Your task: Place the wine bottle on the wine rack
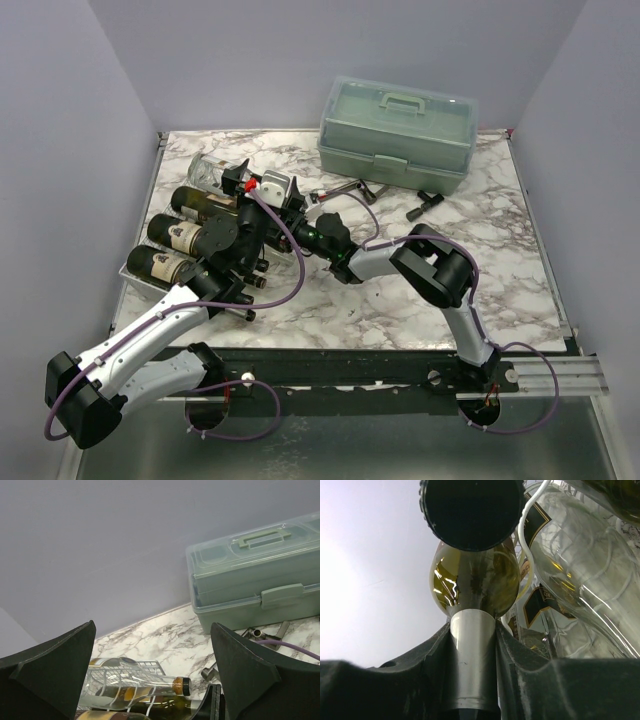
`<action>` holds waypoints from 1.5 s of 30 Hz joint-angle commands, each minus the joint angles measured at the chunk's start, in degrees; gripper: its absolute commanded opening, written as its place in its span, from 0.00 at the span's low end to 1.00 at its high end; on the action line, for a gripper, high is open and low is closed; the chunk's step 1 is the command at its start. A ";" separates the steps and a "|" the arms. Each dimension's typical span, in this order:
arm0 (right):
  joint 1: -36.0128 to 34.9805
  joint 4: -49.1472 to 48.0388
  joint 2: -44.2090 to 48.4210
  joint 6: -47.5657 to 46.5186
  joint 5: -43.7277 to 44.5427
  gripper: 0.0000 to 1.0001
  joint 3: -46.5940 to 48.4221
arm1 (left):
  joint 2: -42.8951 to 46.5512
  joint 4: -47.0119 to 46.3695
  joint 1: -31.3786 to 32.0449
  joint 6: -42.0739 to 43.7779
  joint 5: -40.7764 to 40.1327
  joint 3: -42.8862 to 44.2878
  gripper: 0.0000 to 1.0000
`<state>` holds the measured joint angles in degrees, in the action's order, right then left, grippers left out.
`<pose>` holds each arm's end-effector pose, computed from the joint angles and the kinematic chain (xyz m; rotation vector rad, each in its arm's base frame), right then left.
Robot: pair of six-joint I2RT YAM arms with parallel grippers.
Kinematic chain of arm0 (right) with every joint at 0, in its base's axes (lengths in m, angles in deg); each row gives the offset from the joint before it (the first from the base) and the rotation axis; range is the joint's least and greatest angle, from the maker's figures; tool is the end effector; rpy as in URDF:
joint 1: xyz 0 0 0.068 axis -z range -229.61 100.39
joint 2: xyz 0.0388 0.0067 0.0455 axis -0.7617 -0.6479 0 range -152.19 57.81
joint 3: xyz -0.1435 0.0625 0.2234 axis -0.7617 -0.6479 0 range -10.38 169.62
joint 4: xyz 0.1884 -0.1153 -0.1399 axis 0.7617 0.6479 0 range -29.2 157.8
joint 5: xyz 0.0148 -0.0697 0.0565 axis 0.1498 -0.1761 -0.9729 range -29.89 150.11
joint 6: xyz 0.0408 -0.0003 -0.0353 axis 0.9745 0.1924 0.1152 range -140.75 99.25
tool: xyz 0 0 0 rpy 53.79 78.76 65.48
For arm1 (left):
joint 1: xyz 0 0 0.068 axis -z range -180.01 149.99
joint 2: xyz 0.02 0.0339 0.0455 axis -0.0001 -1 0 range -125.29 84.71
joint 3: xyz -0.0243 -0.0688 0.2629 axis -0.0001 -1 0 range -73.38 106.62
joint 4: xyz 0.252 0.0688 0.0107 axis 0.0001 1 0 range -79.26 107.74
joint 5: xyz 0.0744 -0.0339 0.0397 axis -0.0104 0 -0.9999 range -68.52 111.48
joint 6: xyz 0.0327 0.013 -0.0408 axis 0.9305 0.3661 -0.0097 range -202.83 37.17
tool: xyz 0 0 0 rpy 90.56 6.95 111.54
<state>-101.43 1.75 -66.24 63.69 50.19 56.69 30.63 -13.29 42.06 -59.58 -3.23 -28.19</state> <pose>0.2800 0.3659 0.1633 0.3738 1.8929 1.9108 0.1726 -0.1357 0.3765 0.3823 1.2752 0.0033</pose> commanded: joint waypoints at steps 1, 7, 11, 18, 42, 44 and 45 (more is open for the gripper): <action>-0.58 -3.75 1.59 -0.58 1.04 0.43 0.47 | 0.79 -1.19 -0.23 0.46 0.36 -0.80 0.99; -0.57 -1.15 3.68 -2.17 1.39 0.66 -1.39 | 0.77 -1.20 -0.21 0.61 0.36 -0.89 0.99; -0.59 3.50 5.61 -3.41 1.66 0.79 -2.31 | 0.73 -1.19 -0.23 0.59 0.41 -0.89 0.99; -0.48 10.80 9.06 -5.14 1.54 0.89 -4.42 | 0.66 -1.20 -0.22 0.71 0.45 -0.91 0.99; 2.34 36.33 35.90 -21.14 4.82 1.00 -20.31 | 0.91 -1.11 -0.11 -0.81 1.41 -0.99 0.99; 2.92 39.55 41.64 -23.44 6.83 1.00 -23.12 | 1.02 -1.11 -0.06 -1.25 1.63 -1.00 0.99; 3.06 42.38 44.98 -25.09 8.12 1.00 -24.10 | 0.99 -1.10 0.00 -1.59 1.77 -1.02 0.99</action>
<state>-99.35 33.77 -30.24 45.49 52.88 36.67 30.72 -13.34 42.06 -59.71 -3.12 -28.47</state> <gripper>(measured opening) 0.996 0.986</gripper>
